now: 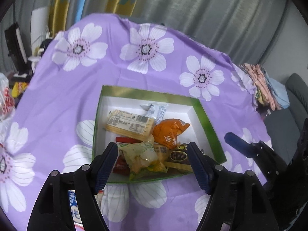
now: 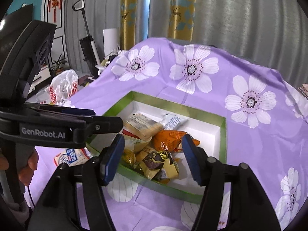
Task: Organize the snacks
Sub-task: 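Withdraw the right tool from the box and back away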
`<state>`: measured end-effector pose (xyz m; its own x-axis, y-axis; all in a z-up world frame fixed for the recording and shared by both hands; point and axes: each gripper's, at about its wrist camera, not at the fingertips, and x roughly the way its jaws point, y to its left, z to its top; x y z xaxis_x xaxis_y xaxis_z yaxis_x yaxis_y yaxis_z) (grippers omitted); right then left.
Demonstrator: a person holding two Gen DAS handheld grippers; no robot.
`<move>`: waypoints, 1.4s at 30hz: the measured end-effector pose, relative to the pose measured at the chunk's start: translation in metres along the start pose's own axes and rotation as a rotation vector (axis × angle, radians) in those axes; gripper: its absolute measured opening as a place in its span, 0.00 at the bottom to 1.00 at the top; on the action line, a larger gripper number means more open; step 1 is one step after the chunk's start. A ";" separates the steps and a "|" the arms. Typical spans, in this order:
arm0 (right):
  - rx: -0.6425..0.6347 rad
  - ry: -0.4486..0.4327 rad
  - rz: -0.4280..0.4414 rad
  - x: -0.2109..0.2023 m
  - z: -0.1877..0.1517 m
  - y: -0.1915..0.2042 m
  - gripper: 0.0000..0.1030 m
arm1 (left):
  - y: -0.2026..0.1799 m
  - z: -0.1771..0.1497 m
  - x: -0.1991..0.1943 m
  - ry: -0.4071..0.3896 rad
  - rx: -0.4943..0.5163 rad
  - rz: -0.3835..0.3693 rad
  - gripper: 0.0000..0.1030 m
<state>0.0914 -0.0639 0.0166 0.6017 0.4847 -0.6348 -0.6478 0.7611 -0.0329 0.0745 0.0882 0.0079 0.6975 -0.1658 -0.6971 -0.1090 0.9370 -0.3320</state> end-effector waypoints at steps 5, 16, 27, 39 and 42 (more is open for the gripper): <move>0.026 -0.040 -0.016 -0.025 -0.001 0.003 0.72 | -0.007 -0.004 -0.018 -0.039 0.049 0.032 0.85; 0.063 -0.061 -0.013 -0.054 -0.012 0.017 0.77 | -0.011 -0.017 -0.052 -0.112 0.139 0.122 0.94; 0.106 -0.087 0.021 -0.066 -0.026 0.034 0.89 | -0.002 -0.034 -0.073 -0.157 0.198 0.129 0.94; 0.117 -0.004 0.085 -0.044 -0.056 0.064 0.89 | 0.060 -0.057 -0.043 0.035 0.093 0.158 0.94; 0.120 0.026 0.111 -0.035 -0.062 0.073 0.89 | 0.086 -0.061 -0.036 0.089 0.025 0.186 0.94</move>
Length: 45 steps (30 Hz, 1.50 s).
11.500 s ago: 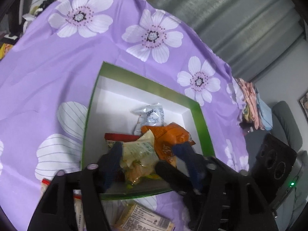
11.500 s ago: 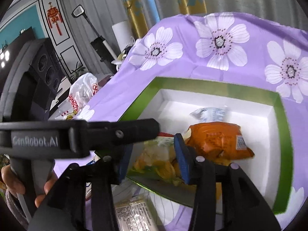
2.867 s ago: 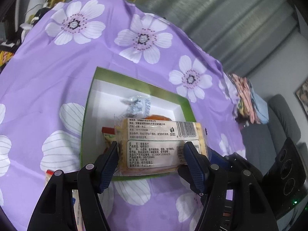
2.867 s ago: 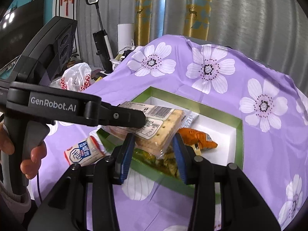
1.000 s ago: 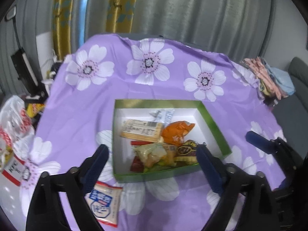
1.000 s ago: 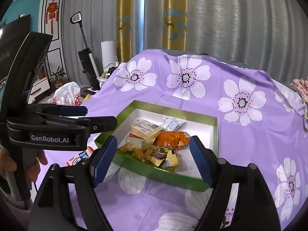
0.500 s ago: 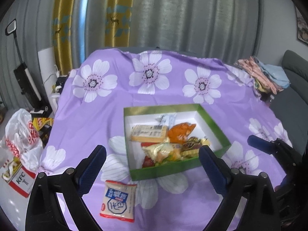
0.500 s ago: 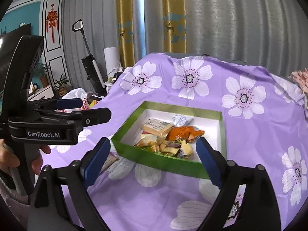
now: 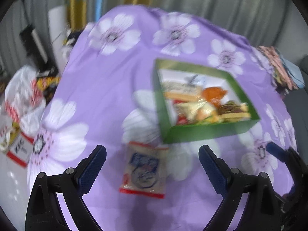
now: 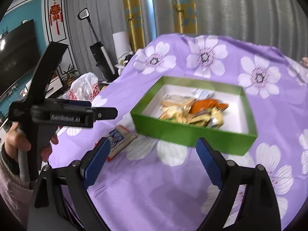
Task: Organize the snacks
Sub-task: 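Withdraw the right tool from the box and back away, then reach the left tool to the white-and-blue packet and grasp it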
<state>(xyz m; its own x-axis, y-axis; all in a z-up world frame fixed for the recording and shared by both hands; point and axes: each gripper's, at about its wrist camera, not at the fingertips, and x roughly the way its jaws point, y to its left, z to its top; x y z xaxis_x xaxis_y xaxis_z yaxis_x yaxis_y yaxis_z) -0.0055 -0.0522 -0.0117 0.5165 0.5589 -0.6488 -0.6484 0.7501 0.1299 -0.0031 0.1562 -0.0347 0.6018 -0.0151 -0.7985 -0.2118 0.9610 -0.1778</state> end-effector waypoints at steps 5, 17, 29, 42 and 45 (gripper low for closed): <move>0.007 0.050 0.046 0.022 -0.010 0.013 0.89 | 0.030 -0.012 0.015 0.080 -0.071 0.013 0.94; 0.004 0.172 0.149 0.083 -0.029 0.045 0.87 | 0.035 -0.027 0.027 0.142 -0.014 -0.027 0.94; 0.025 0.233 0.225 0.117 -0.024 0.056 0.75 | 0.036 -0.028 0.031 0.153 0.005 -0.066 0.94; 0.065 0.251 0.268 0.133 -0.023 0.058 0.64 | 0.046 -0.032 0.038 0.186 -0.041 -0.137 0.77; 0.071 0.253 0.272 0.136 -0.021 0.058 0.63 | 0.048 -0.032 0.040 0.193 -0.054 -0.147 0.71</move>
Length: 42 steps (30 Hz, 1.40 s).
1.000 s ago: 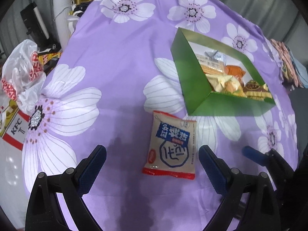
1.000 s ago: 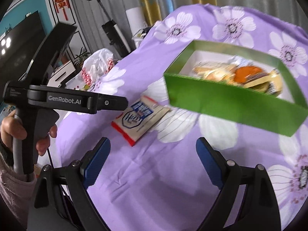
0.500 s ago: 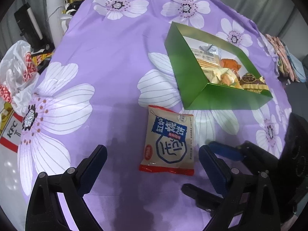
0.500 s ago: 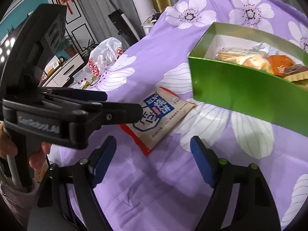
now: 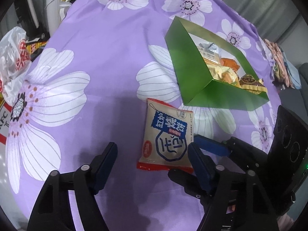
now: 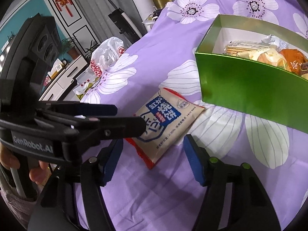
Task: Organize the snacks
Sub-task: 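Reach the left tool to the white-and-blue packet and grasp it, then lift the white-and-blue packet with the left tool and carry it over the box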
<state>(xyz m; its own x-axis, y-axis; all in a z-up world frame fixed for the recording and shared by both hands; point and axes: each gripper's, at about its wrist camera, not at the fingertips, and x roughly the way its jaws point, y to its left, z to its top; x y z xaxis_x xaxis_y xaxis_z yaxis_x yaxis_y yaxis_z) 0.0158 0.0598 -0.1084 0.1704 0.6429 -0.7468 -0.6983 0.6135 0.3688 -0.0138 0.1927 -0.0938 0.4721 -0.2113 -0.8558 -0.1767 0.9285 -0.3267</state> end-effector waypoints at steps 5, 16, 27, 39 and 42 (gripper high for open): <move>0.001 0.015 0.004 0.004 0.003 -0.001 0.62 | -0.001 -0.001 0.005 0.015 -0.001 -0.006 0.65; -0.070 0.042 -0.030 0.011 0.005 0.006 0.46 | -0.011 -0.001 0.011 0.027 0.038 0.002 0.51; -0.090 0.008 -0.022 0.001 0.004 0.009 0.27 | -0.014 -0.002 -0.003 -0.002 0.052 -0.002 0.51; -0.107 -0.086 -0.064 -0.035 0.004 0.018 0.27 | -0.047 -0.001 -0.029 -0.082 0.134 -0.007 0.51; -0.106 -0.111 -0.075 -0.047 0.005 0.018 0.27 | -0.055 0.000 -0.035 -0.103 0.151 -0.016 0.51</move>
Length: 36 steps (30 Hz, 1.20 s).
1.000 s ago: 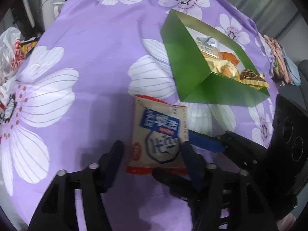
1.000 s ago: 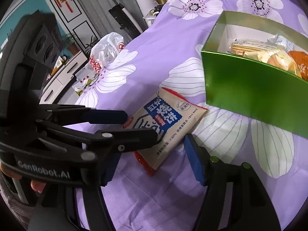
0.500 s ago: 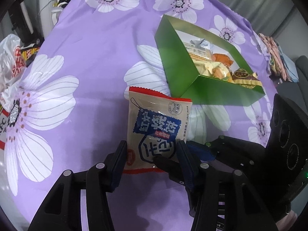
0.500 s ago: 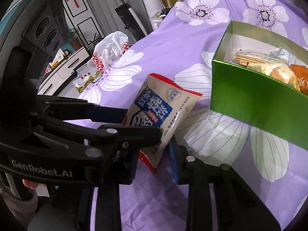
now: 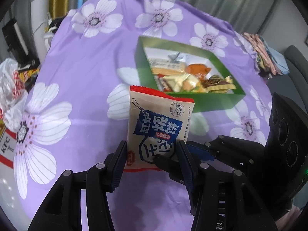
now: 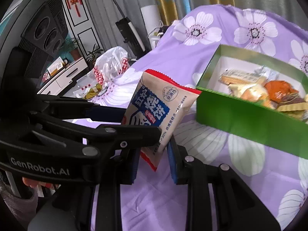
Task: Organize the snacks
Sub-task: 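Lift the white-and-blue packet with the left tool and carry it over the box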
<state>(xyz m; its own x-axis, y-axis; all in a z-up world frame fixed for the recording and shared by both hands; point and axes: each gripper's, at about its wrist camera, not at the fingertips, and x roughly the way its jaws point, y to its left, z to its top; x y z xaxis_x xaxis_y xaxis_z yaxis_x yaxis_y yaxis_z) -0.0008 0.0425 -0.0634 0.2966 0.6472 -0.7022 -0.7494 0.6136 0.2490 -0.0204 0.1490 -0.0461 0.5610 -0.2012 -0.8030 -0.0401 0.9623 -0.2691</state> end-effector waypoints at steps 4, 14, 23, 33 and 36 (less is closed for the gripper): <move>-0.005 -0.026 -0.025 -0.014 0.002 -0.003 0.27 | -0.014 0.006 -0.005 -0.028 0.025 -0.014 0.51; -0.008 -0.088 -0.087 -0.047 0.009 -0.017 0.27 | -0.044 0.023 -0.016 -0.088 0.056 -0.049 0.51; -0.036 -0.130 -0.159 -0.080 0.025 -0.034 0.27 | -0.074 0.047 -0.021 -0.150 0.076 -0.105 0.51; -0.087 -0.158 -0.227 -0.102 0.060 -0.058 0.27 | -0.090 0.082 -0.023 -0.227 0.053 -0.169 0.51; -0.091 -0.151 -0.237 -0.101 0.065 -0.069 0.27 | -0.091 0.089 -0.014 -0.225 0.037 -0.186 0.51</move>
<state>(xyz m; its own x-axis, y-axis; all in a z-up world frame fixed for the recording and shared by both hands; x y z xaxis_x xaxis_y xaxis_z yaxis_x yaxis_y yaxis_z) 0.0588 -0.0359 0.0340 0.5489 0.5550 -0.6251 -0.6967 0.7169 0.0248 0.0486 0.0802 0.0373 0.7252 -0.3327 -0.6028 0.1081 0.9197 -0.3775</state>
